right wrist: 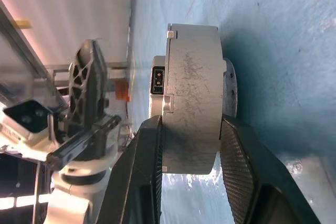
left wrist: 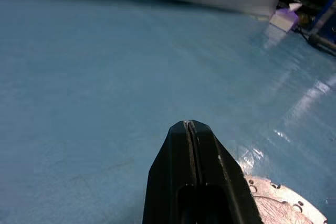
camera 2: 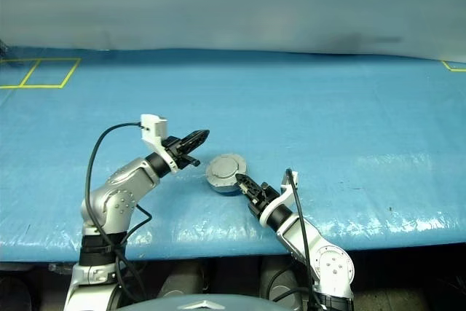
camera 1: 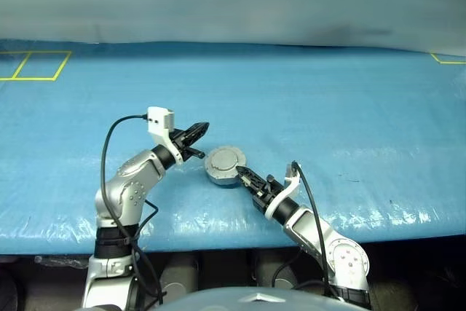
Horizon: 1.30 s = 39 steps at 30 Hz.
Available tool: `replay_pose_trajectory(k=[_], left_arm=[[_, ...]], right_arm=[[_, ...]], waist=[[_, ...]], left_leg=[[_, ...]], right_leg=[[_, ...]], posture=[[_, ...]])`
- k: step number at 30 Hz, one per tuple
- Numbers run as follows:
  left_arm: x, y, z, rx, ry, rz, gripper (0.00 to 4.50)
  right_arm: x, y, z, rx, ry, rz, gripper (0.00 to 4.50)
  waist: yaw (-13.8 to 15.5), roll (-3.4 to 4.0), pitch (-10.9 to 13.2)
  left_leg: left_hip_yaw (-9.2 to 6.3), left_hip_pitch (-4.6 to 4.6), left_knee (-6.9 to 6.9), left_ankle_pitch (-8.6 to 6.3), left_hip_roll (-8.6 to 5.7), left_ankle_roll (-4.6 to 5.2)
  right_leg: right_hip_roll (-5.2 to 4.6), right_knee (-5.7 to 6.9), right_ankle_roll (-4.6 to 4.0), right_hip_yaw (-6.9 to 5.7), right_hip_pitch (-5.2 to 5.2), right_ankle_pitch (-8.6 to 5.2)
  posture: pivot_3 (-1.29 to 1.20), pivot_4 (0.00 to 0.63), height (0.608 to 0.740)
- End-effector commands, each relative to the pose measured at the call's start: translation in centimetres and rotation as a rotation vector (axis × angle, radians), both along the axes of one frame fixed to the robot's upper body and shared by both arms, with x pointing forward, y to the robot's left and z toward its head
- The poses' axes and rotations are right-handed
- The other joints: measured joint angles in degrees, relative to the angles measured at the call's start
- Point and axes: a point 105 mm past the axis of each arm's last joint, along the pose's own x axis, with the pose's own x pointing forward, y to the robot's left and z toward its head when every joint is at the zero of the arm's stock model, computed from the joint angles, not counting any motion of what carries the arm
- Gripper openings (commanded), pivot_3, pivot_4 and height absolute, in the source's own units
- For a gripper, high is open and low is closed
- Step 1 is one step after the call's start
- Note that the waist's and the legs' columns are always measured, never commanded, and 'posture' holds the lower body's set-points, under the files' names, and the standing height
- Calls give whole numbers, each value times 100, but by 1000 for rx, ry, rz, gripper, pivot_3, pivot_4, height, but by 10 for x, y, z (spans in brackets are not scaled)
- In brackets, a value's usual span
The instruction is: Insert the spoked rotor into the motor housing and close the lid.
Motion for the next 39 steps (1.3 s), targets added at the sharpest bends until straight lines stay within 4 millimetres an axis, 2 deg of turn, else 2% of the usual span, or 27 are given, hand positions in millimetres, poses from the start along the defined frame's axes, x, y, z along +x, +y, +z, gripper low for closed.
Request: replay_pose_trajectory(k=[1,4,8,12,15,23,29,39], left_arm=[[-9,23,6,-221,48,137,180],[-21,27,-8,-360,143,191,868],[-39,19,-25,-526,274,184,2172],[-50,12,-29,-708,331,158,3494],[-53,11,-33,-778,361,160,4491],[-59,-1,-35,-904,419,133,4500],[-61,-14,-31,-967,419,77,4500],[-54,-17,-30,-1040,408,92,4500]], right_arm=[[15,-6,33,87,-116,-66,1180],[24,-10,39,106,-137,-100,1180],[35,-7,44,105,-156,-95,1180],[42,4,52,93,-183,-43,1180],[46,8,57,95,-198,-27,1180],[49,32,71,118,-232,43,1180],[40,49,76,128,-234,108,1180],[26,62,76,136,-222,192,1180]], waist=[[6,-2,2],[3,-5,6],[-3,-9,10],[-5,-7,11],[4,-7,11],[2,-6,11],[3,-6,11],[4,-6,11]], left_leg=[[-1,-3,4,0,0,0],[0,-4,9,-1,0,2],[0,-5,11,-2,-1,2],[-1,-6,11,-2,0,2],[1,-6,13,-2,-1,3],[1,-7,8,-3,-1,4],[2,-10,6,-5,-1,7],[2,-13,1,-6,-1,9]], right_leg=[[1,-3,2,-1,0,1],[1,-7,5,-1,3,3],[2,-8,4,-2,4,3],[4,-8,3,-2,3,3],[3,-10,2,0,4,3],[3,-21,1,0,5,4],[3,-28,0,0,5,4],[3,-43,0,0,6,4]], posture=[[0,150,740],[0,150,740],[0,150,740],[0,150,740],[0,150,740],[0,150,740],[0,150,740],[0,150,740]])
